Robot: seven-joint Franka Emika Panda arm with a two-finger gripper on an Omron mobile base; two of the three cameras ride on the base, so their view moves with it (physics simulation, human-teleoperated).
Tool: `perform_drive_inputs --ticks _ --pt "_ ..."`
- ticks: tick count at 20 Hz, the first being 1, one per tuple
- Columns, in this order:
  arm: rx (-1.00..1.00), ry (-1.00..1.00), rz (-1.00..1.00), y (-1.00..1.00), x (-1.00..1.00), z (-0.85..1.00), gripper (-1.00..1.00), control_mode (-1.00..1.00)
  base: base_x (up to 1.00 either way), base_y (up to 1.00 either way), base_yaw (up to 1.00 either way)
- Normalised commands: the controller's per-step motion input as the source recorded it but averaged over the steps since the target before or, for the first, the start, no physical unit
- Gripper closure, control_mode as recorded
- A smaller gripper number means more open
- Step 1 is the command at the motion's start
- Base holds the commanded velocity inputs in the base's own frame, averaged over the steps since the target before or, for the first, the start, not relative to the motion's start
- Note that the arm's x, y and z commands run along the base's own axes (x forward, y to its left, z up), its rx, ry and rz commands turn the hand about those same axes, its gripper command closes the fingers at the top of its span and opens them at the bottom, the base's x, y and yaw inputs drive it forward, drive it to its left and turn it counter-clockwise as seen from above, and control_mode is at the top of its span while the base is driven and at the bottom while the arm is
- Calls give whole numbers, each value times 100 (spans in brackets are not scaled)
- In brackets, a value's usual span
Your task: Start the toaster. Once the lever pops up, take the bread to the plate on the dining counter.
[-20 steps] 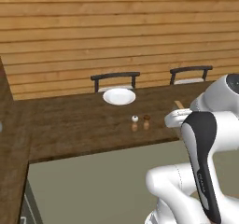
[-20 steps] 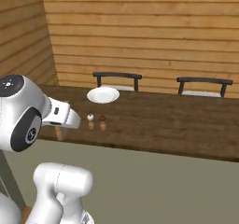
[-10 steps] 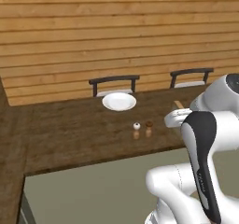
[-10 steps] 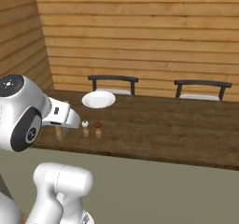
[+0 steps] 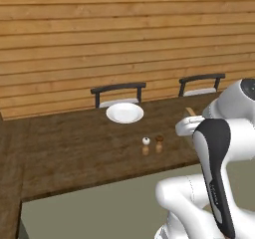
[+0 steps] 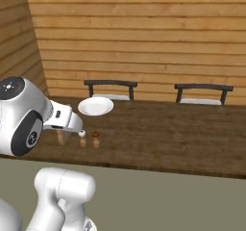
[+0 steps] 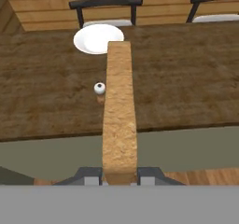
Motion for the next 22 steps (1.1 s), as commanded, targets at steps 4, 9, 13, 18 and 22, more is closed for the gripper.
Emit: perform_drive_inputs --ticks 4,9,13,18,22 --pt "0 0 0 0 0 0 100 100 31 9 0" --pt "0 0 0 0 0 0 100 100 23 19 9" --pt "0 0 0 0 0 0 100 100 17 15 17" --pt "0 0 0 0 0 0 100 100 21 1 12" --pt "0 0 4 0 36 -1 100 -100 9 0 2"
